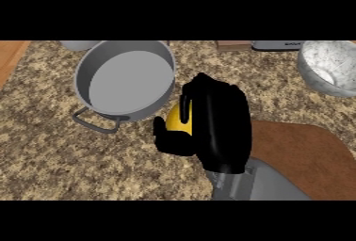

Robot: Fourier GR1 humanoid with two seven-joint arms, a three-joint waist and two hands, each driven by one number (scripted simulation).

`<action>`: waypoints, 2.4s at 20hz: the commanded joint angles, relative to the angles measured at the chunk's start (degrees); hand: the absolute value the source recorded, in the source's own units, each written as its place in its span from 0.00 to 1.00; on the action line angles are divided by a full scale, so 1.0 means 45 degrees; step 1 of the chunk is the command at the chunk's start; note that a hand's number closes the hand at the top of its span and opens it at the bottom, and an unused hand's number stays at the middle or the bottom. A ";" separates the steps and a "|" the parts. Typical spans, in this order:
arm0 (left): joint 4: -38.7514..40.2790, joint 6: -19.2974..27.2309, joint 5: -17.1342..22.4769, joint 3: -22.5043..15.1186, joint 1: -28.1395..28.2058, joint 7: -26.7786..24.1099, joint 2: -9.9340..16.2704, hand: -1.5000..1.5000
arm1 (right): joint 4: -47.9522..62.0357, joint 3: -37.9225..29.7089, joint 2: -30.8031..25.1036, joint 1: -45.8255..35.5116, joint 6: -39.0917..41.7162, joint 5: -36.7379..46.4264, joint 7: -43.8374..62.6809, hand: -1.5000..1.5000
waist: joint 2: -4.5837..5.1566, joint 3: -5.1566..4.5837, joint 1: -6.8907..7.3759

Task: Pick the lemon from the cutting board and place it in the pot

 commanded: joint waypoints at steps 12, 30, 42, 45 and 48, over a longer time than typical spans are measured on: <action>-0.0923 -0.0222 -0.0672 0.1773 -0.3881 -0.1189 -0.0217 0.50 | 0.3254 -0.2272 0.0782 -0.3434 0.0046 -0.0500 0.0721 1.00 | 0.0430 0.0017 0.0690; -0.0853 -0.0229 -0.0616 0.1017 -0.5102 -0.1235 -0.0055 0.50 | 0.8183 -0.3838 0.0787 -0.5378 -0.2256 -0.1799 -0.1020 1.00 | 0.0930 0.0060 0.1782; -0.0761 -0.0154 -0.0665 0.0255 -0.5616 -0.1373 -0.0245 0.50 | 0.9710 -0.5454 0.0787 -0.5632 -0.5543 -0.4062 -0.2242 0.00 | 0.1160 0.0131 0.2407; -0.0668 -0.0224 -0.0515 0.0202 -0.5802 -0.1338 -0.0264 0.50 | 0.9949 -0.5711 0.0787 -0.5773 -0.6365 -0.4530 -0.2720 0.00 | 0.1187 0.0118 0.2421; -0.0710 -0.0053 -0.0518 0.0040 -0.5876 -0.1337 -0.0323 0.50 | 1.0228 -0.5759 0.0787 -0.5720 -0.7375 -0.4715 -0.3400 0.00 | 0.1163 0.0125 0.2441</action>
